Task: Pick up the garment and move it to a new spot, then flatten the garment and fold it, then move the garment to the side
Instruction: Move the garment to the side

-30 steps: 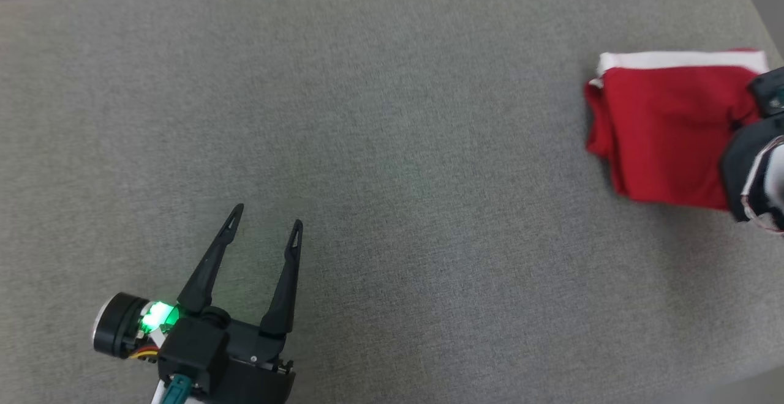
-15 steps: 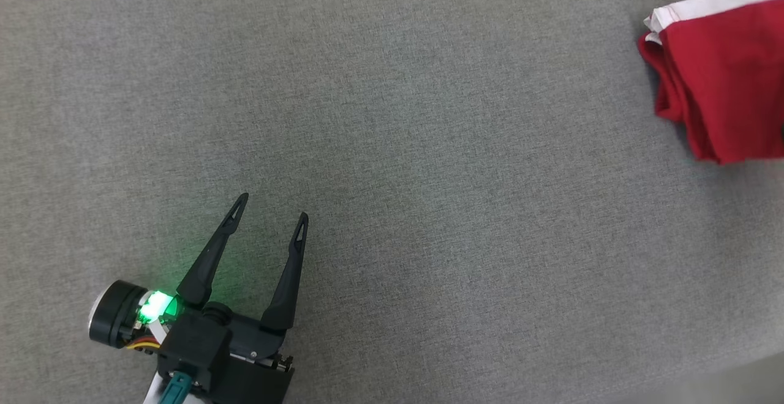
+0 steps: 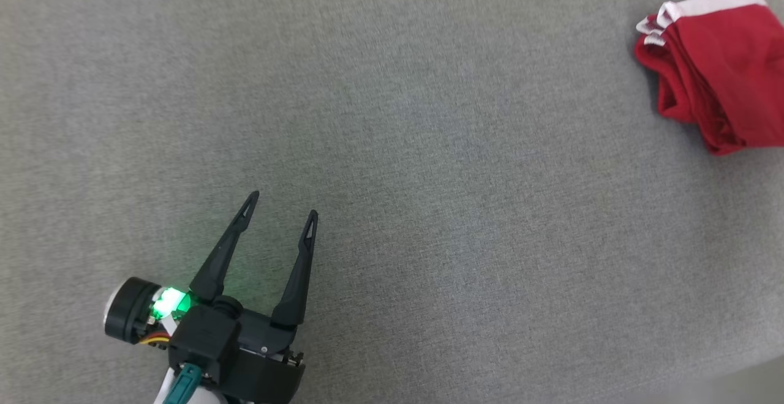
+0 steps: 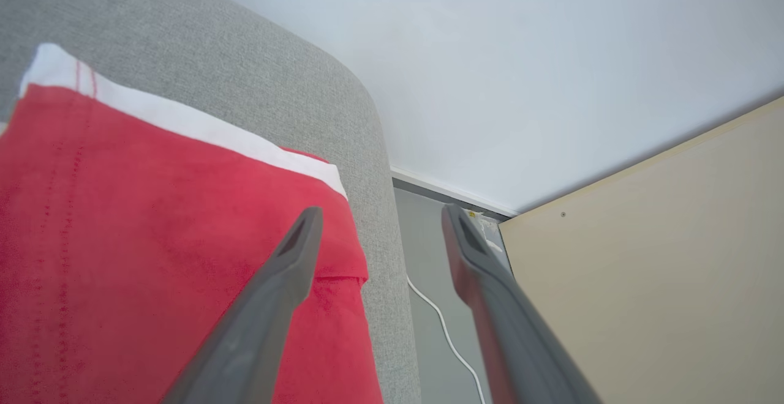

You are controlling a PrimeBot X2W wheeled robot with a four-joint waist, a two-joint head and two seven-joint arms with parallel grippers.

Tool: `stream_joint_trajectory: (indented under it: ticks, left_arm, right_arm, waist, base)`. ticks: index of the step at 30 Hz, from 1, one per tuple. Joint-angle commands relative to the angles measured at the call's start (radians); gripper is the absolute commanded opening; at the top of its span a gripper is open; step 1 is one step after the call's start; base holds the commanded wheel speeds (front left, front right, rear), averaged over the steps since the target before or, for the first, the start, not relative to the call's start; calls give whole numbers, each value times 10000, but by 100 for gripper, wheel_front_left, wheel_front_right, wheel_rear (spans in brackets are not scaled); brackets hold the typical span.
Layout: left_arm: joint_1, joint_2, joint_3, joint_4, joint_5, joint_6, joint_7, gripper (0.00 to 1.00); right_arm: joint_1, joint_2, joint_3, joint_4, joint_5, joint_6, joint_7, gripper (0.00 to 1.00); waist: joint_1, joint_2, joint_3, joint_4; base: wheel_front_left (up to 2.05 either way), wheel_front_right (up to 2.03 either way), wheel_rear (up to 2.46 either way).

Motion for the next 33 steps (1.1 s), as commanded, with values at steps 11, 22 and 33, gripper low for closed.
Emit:
stream_joint_trajectory:
  ticks: [11, 22, 33]
  left_arm:
    - [927, -516, 153, 820, -511, 384, -139, 100]
    - [1837, -850, 899, 1418, -1040, 676, -141, 100]
    - [2415, -1077, 1952, 1900, -1317, 819, -143, 100]
  right_arm:
    - [2509, 1596, -495, -1159, 2208, -22, -1568, 100]
    - [5693, 3074, -1216, -4095, 2654, -24, -1363, 100]
    - [8632, 5066, -1679, -6694, 2602, -22, -1094, 100]
  waist:
    - [0, -1, -2278, 941]
    - [0, -1, -3779, 1664]
    - [0, -1, -4550, 1876]
  base:
    - [0, 0, 0]
    - [0, 0, 0]
    - [0, 0, 0]
